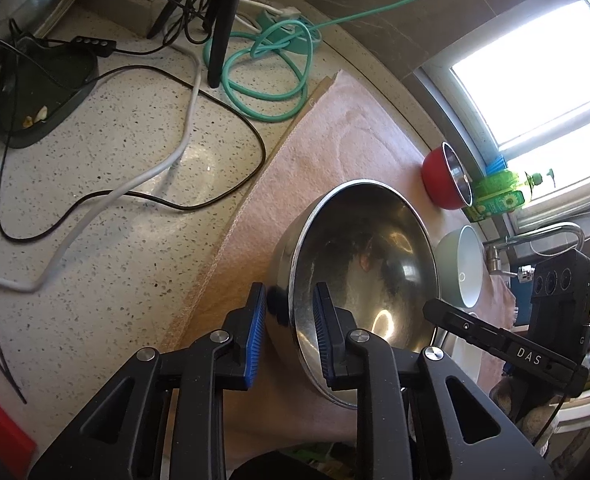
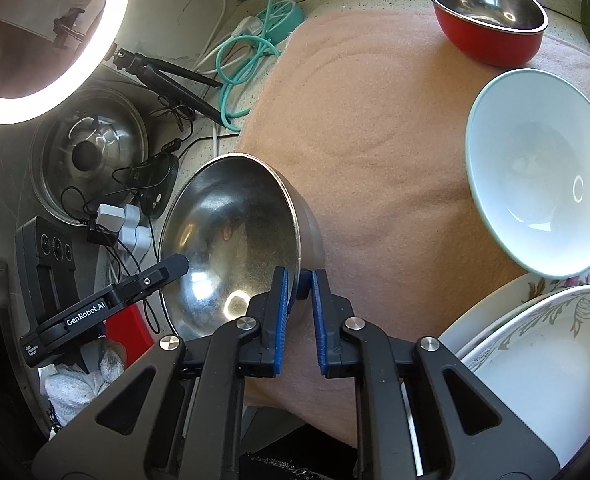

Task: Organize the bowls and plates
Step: 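Close the right gripper on the steel bowl rim, then lift the steel bowl and carry it beside the plate stack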

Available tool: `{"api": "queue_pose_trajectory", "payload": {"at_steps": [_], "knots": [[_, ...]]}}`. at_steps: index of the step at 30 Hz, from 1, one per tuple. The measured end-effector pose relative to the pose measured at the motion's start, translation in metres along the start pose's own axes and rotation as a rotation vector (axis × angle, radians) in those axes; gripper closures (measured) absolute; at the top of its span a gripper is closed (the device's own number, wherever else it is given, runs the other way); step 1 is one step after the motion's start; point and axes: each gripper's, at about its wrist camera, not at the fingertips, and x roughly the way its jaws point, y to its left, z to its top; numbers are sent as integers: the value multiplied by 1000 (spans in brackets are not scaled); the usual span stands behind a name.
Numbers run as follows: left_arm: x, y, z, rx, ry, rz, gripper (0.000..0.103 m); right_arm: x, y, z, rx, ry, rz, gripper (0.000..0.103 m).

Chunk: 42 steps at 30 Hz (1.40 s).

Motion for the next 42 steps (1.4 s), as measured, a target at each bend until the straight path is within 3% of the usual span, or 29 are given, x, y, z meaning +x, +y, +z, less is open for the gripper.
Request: {"api": "queue_pose_trajectory", "payload": {"at_steps": [17,29,42], "knots": [[-18,-40,5,64,-46,-54,82,-60,-14,-7,14,-100,23,91],[-9,-110,7,187,-33,-128,82,-132,-54,-25,84,-215,-14,91],[32,-202,-7,330,41,-208,82,-202,-126,-61,212,-319,-78,91]]}}
